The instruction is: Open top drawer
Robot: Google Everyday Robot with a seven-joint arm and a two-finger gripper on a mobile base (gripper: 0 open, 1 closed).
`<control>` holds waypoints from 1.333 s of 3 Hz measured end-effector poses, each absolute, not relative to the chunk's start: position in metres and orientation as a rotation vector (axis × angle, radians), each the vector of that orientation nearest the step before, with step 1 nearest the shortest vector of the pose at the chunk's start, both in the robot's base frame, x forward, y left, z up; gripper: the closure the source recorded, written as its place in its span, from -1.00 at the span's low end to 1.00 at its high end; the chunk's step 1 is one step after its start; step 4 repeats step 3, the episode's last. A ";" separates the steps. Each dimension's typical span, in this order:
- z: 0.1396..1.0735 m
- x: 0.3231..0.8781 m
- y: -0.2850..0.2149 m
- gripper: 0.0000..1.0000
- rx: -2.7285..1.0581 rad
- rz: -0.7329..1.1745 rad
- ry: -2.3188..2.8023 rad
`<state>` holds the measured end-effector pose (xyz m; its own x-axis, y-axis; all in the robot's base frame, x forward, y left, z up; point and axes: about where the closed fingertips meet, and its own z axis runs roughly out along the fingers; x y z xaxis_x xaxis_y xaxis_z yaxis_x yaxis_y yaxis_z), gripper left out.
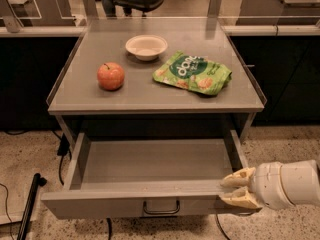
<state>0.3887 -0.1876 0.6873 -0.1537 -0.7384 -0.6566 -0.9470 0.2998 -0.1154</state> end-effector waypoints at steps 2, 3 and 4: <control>0.687 0.389 -0.188 -1.00 -1.496 0.434 1.952; 0.687 0.389 -0.188 -1.00 -1.496 0.434 1.952; 0.687 0.389 -0.188 -1.00 -1.496 0.434 1.952</control>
Offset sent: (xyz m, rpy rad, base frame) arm 0.0000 0.0000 0.0000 0.0000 0.0000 0.0000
